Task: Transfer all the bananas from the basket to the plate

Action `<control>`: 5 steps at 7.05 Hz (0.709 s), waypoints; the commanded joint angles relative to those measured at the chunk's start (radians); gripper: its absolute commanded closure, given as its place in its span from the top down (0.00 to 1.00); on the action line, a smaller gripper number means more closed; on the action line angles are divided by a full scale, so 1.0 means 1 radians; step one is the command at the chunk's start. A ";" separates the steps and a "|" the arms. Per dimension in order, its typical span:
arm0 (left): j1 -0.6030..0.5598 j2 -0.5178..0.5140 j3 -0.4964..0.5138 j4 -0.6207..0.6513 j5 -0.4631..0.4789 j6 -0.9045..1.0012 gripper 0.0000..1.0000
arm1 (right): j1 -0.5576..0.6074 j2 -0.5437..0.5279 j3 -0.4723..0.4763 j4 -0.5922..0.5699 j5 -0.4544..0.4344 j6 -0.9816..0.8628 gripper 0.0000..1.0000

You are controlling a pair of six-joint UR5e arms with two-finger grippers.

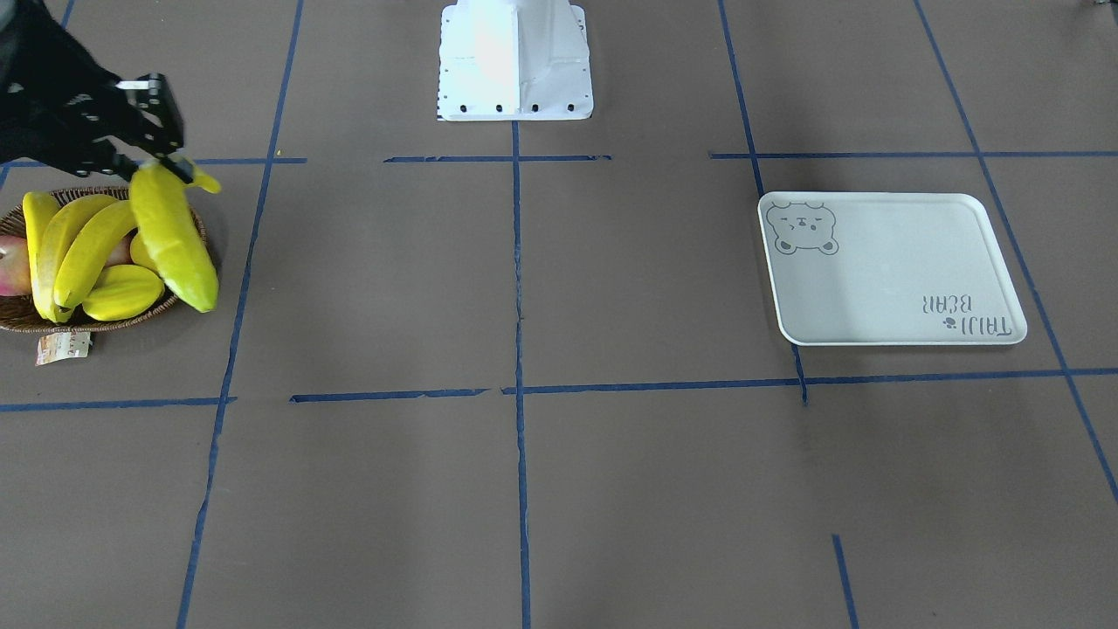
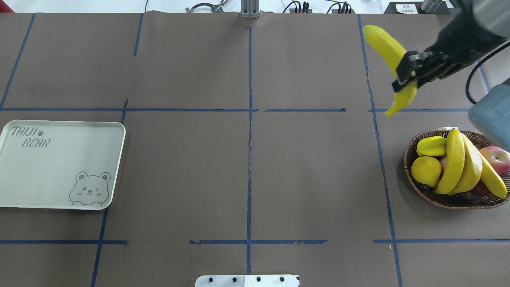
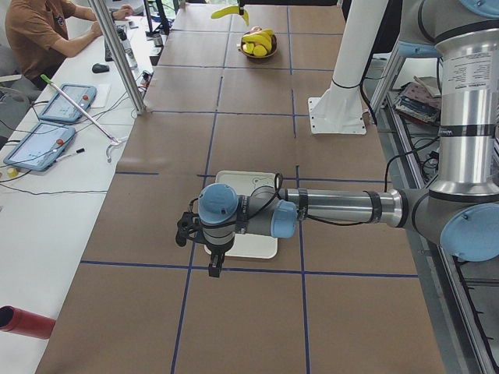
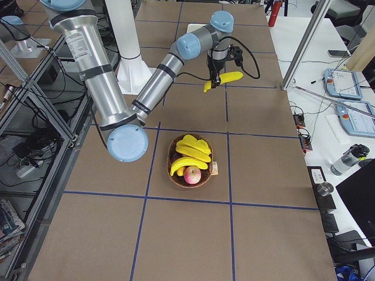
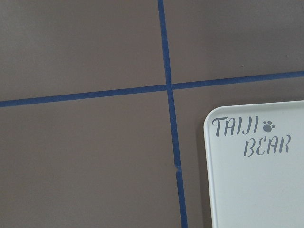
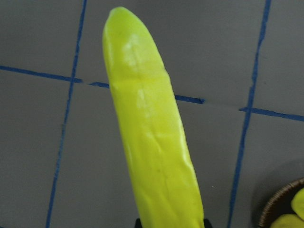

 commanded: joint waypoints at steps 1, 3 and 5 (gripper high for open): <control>0.046 -0.041 0.008 -0.139 -0.083 -0.204 1.00 | -0.221 0.035 -0.073 0.347 -0.193 0.422 0.02; 0.187 -0.099 0.011 -0.364 -0.106 -0.554 1.00 | -0.374 0.089 -0.078 0.396 -0.351 0.592 0.02; 0.357 -0.215 0.019 -0.554 -0.100 -0.962 1.00 | -0.508 0.132 -0.081 0.396 -0.517 0.696 0.03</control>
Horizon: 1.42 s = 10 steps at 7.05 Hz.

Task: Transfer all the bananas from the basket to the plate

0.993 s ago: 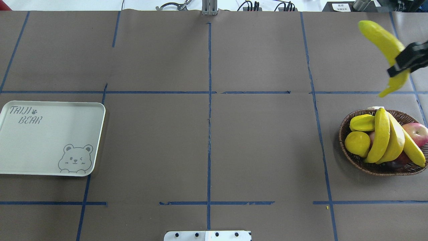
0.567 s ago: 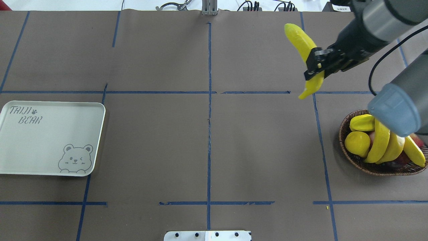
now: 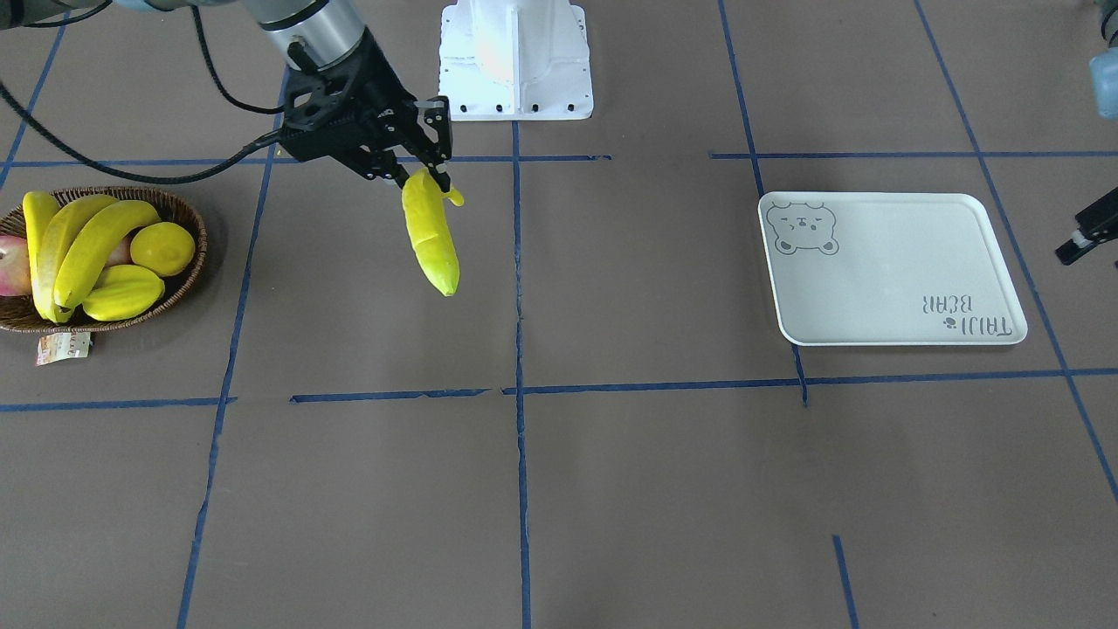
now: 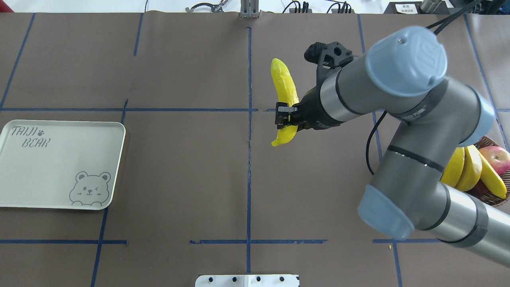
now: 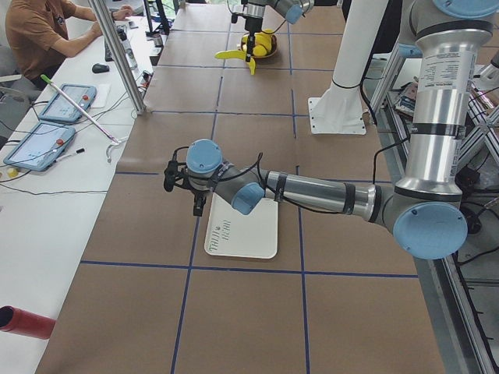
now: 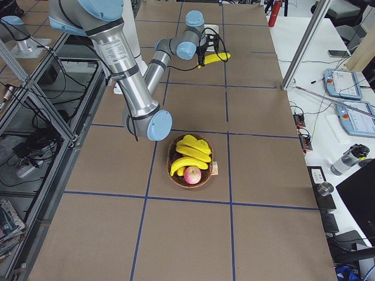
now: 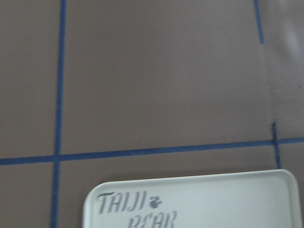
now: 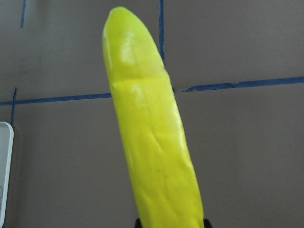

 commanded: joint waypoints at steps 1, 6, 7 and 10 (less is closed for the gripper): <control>0.183 -0.149 0.006 -0.143 0.006 -0.387 0.99 | -0.103 0.036 -0.001 0.004 -0.114 0.090 0.03; 0.480 -0.405 -0.022 -0.443 0.282 -1.027 0.99 | -0.127 0.064 -0.003 0.004 -0.116 0.104 0.03; 0.557 -0.417 -0.022 -0.519 0.384 -1.109 0.99 | -0.127 0.067 -0.001 0.006 -0.115 0.104 0.03; 0.660 -0.487 -0.031 -0.527 0.514 -1.189 0.99 | -0.132 0.071 -0.001 0.007 -0.113 0.104 0.03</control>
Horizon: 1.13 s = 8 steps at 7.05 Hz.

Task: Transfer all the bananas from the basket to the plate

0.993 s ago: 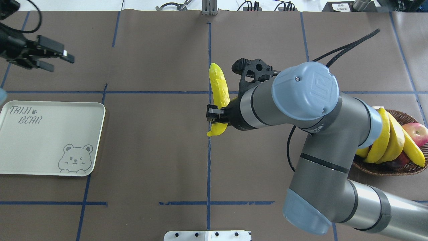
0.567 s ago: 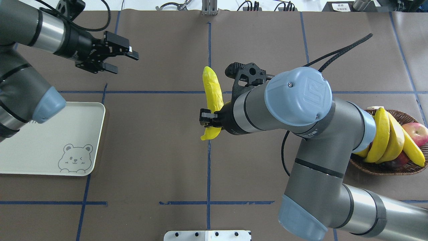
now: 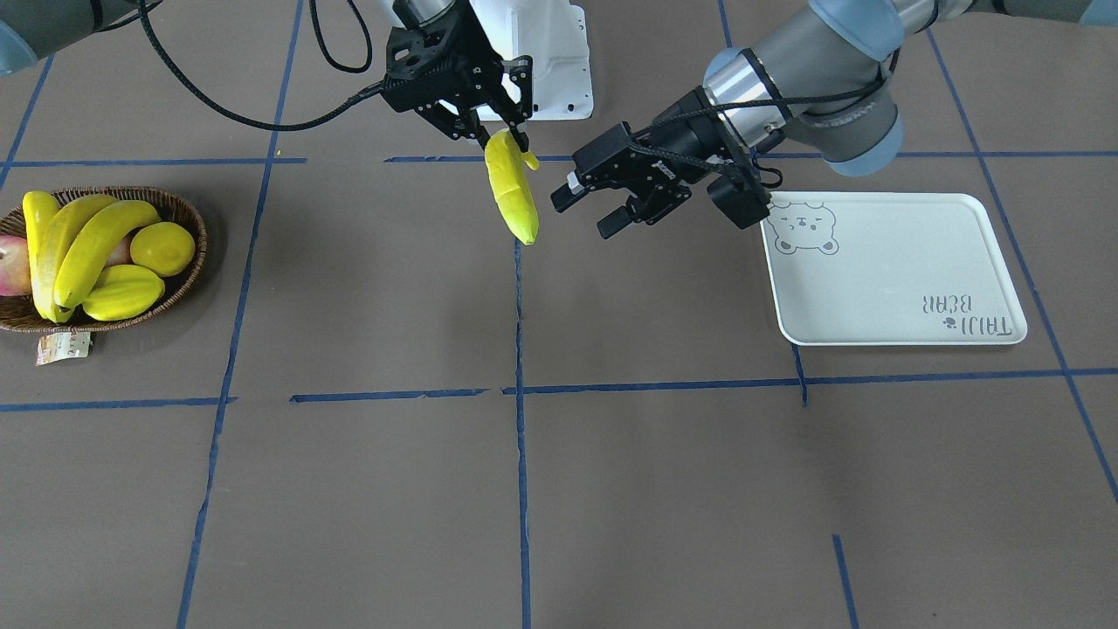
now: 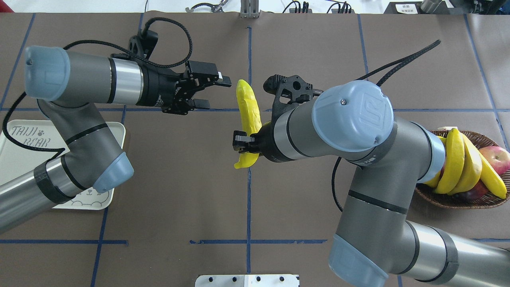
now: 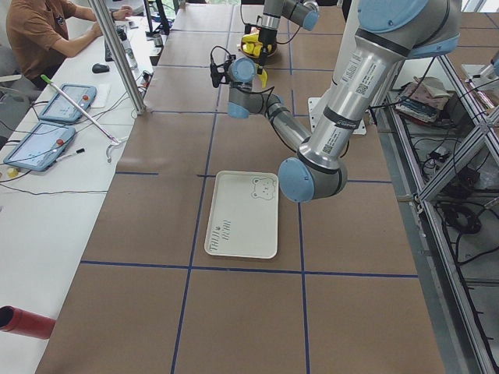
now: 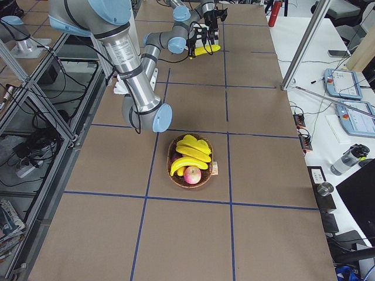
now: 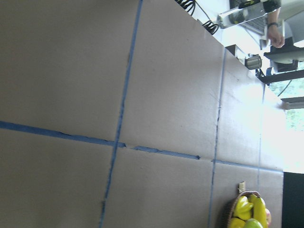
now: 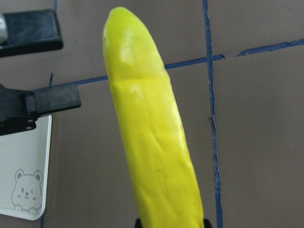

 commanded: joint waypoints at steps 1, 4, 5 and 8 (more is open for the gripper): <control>0.043 -0.025 -0.015 -0.005 0.026 -0.043 0.99 | -0.004 0.002 0.001 0.000 0.001 0.000 0.03; 0.071 -0.027 -0.012 -0.005 0.026 -0.040 0.92 | -0.004 0.015 0.002 0.000 0.002 -0.001 0.03; 0.074 -0.027 -0.013 -0.005 0.026 -0.041 0.78 | -0.004 0.015 0.002 0.000 0.002 -0.002 0.01; 0.073 -0.024 -0.023 -0.006 0.024 -0.041 0.08 | -0.004 0.015 -0.001 0.000 0.002 -0.002 0.04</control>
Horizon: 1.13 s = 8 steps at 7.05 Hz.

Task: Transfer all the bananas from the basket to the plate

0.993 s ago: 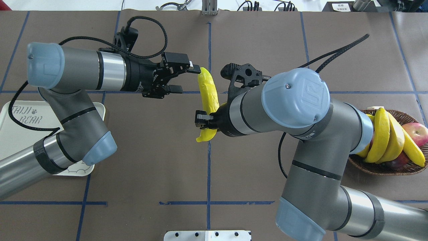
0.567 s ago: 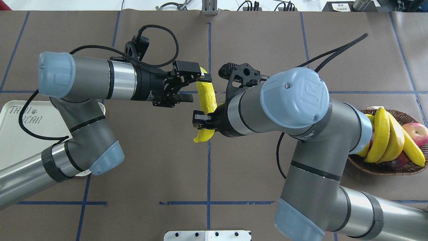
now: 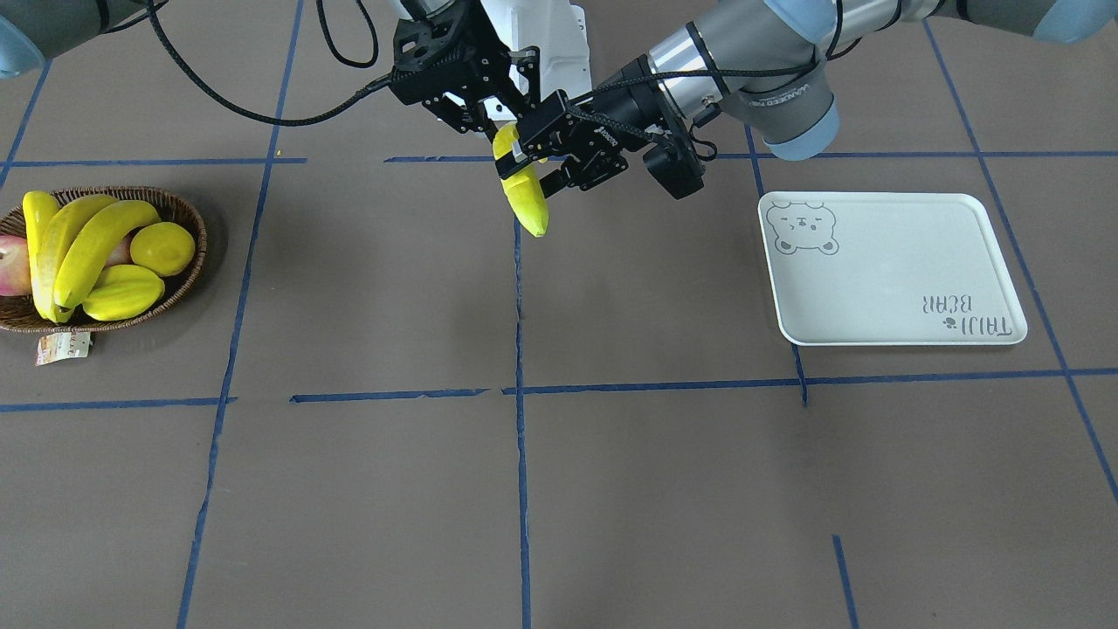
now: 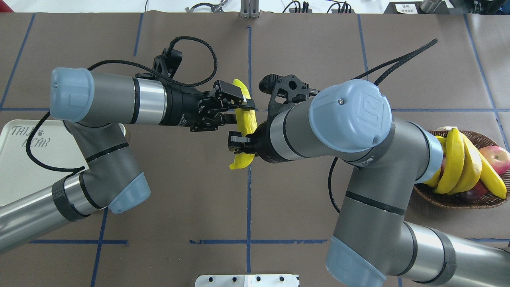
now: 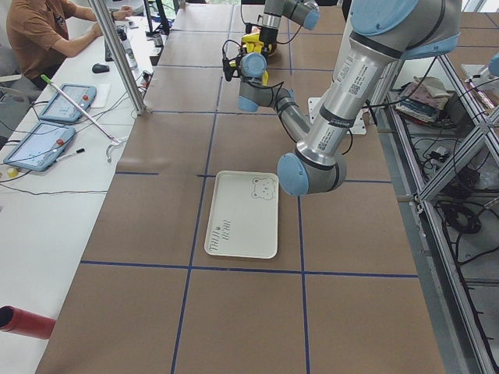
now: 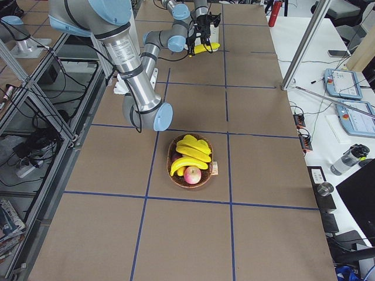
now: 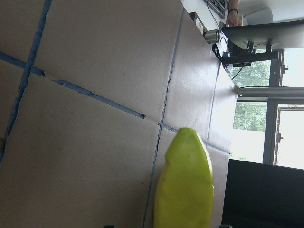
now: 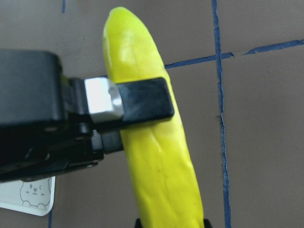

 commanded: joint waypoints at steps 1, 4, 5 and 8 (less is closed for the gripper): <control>-0.001 0.003 -0.009 0.000 0.000 -0.002 0.00 | -0.002 0.000 -0.001 0.000 0.000 0.000 0.18; -0.004 0.015 -0.008 0.003 0.000 -0.002 0.00 | -0.011 0.000 0.006 0.002 0.003 0.002 1.00; -0.002 0.015 -0.006 0.006 0.000 -0.002 0.00 | -0.011 0.000 0.011 0.002 0.005 0.002 1.00; -0.001 0.020 0.014 0.024 0.003 0.004 0.00 | -0.009 -0.012 0.063 -0.012 0.009 0.005 1.00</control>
